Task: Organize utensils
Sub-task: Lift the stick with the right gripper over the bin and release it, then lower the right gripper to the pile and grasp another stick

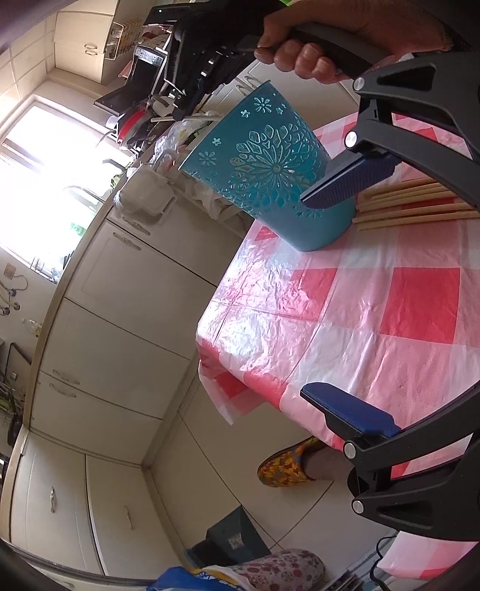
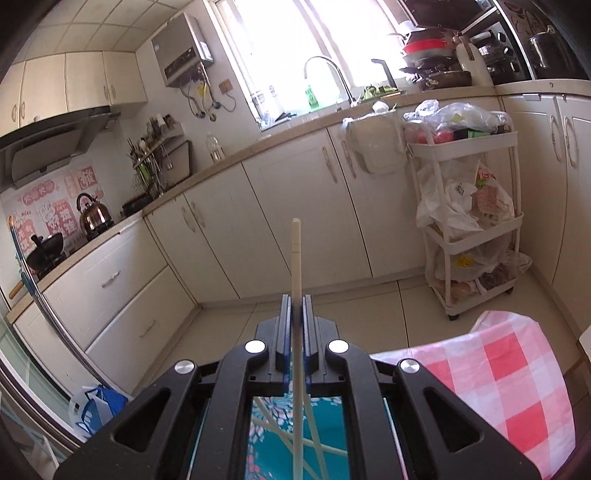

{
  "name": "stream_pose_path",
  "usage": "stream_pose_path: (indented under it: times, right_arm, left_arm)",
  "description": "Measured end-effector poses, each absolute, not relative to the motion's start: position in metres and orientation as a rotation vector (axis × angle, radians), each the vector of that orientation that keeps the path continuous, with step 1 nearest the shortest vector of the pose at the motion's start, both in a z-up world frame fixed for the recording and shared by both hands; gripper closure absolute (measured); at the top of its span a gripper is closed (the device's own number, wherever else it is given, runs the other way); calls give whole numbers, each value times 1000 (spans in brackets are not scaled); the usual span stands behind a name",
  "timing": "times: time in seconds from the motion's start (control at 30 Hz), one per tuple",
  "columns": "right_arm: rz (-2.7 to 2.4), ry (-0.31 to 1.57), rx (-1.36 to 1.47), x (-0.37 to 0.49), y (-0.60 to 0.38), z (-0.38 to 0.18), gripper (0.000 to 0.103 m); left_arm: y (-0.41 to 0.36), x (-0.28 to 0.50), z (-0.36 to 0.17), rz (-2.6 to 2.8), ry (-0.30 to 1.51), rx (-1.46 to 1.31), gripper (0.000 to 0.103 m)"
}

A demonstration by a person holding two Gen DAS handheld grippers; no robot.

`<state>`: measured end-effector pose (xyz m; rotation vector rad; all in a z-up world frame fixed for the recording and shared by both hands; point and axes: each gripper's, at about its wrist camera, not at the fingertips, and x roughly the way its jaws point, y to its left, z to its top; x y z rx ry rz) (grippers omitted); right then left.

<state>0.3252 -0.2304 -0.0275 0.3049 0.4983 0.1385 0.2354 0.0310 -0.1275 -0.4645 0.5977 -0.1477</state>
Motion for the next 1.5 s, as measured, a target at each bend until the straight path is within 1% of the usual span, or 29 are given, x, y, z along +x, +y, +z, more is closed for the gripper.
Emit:
stream_pose_path:
  times: [0.2, 0.23, 0.27, 0.33, 0.4, 0.5, 0.57, 0.63, 0.7, 0.93, 1.03, 1.07, 1.13, 1.23, 1.3, 1.5]
  right_arm:
    - [164, 534, 303, 312, -234, -36, 96]
    - [174, 538, 294, 306, -234, -35, 91]
    - [178, 537, 285, 298, -235, -33, 84]
    - [182, 528, 293, 275, -241, -29, 78]
    - [185, 544, 318, 247, -249, -32, 76]
    - [184, 665, 296, 210, -249, -59, 76]
    - [187, 788, 254, 191, -243, -94, 77]
    - [197, 887, 254, 184, -238, -124, 79]
    - [203, 947, 238, 185, -232, -144, 79]
    - [200, 1009, 101, 203, -206, -167, 80]
    - [166, 1009, -13, 202, -196, -169, 86]
    - [158, 1010, -31, 200, -195, -170, 93]
    - [144, 1012, -52, 193, -197, -169, 95]
    - [113, 1020, -19, 178, -212, -167, 96]
    - [100, 1023, 31, 167, -226, -166, 96]
    - [103, 1017, 145, 147, -245, -162, 96]
  left_arm:
    - [33, 237, -129, -143, 602, -471, 12]
    - [33, 238, -129, -143, 602, -472, 12]
    - [33, 238, -129, -144, 604, -472, 12]
    - [33, 239, -130, -144, 604, -472, 12]
    - [34, 239, -130, -144, 604, -475, 12]
    - [34, 239, -131, -143, 605, -476, 12]
    - [33, 239, -131, -143, 607, -471, 12]
    - [32, 241, -132, -141, 616, -464, 12]
    - [29, 242, -131, -142, 634, -449, 12]
    - [5, 228, -131, -190, 732, -317, 12]
    - [-13, 228, -133, -212, 789, -232, 12]
    - [-18, 229, -134, -211, 804, -206, 12]
    - [-31, 232, -137, -216, 841, -141, 12]
    - [-51, 236, -145, -225, 907, -34, 12]
    - [-60, 237, -146, -223, 918, 16, 12]
    - [-74, 244, -155, -194, 987, 101, 12]
